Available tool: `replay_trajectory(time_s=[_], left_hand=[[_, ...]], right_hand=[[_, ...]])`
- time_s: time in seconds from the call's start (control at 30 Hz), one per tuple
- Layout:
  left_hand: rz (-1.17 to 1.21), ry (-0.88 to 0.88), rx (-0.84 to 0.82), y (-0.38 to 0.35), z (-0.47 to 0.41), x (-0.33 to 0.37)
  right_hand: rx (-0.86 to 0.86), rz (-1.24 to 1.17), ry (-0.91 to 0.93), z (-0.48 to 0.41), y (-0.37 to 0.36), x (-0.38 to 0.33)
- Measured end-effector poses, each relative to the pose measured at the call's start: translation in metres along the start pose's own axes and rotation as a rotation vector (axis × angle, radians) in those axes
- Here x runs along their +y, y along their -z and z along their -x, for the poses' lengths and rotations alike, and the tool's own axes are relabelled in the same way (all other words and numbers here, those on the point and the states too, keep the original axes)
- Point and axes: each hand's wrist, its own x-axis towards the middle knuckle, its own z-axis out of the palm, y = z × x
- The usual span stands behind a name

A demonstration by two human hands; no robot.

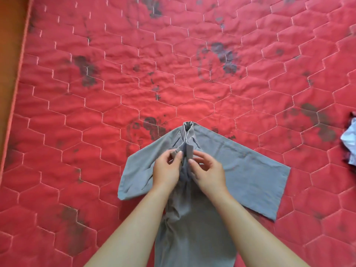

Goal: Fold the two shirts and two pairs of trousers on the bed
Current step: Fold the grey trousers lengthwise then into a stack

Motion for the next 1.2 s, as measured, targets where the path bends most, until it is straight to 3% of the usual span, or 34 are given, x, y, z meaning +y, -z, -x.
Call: replay_trajectory(time_s=[0.07, 0.13, 0.2, 0.3, 0.4, 0.53, 0.67, 0.8, 0.97, 1.07, 1.2], left_hand=[[0.054, 0.087, -0.055, -0.005, -0.005, -0.009], [-0.059, 0.077, -0.042, -0.009, -0.013, -0.019], [-0.227, 0.002, -0.026, -0.01, -0.021, -0.02], [-0.387, -0.115, -0.144, -0.006, -0.022, -0.003], [-0.474, -0.19, -0.247, 0.013, -0.002, 0.033], [-0.56, -0.334, -0.369, 0.053, 0.041, 0.104], [-0.611, -0.475, -0.362, 0.097, 0.085, 0.182], [-0.534, -0.561, -0.299, 0.134, 0.132, 0.238], [-0.209, -0.55, -0.151, 0.148, 0.185, 0.273], [-0.138, -0.465, -0.202, 0.136, 0.194, 0.283], [-0.107, -0.435, -0.284, 0.126, 0.192, 0.281]], right_hand=[[-0.137, 0.009, -0.047, -0.007, -0.002, 0.011], [-0.257, -0.014, -0.107, -0.012, 0.003, 0.025], [-0.229, 0.046, -0.105, -0.023, 0.018, 0.034], [-0.127, 0.351, 0.032, -0.042, 0.049, 0.026], [-0.14, 0.502, 0.187, -0.047, 0.064, -0.018], [-0.311, 0.707, 0.398, -0.029, 0.076, -0.101], [-0.4, 0.988, 0.471, 0.012, 0.101, -0.175], [-0.376, 0.787, 0.47, 0.071, 0.14, -0.225], [-0.119, 0.544, 0.547, 0.136, 0.181, -0.274], [0.032, 0.417, 0.566, 0.154, 0.199, -0.31], [0.049, 0.426, 0.505, 0.163, 0.224, -0.311]])
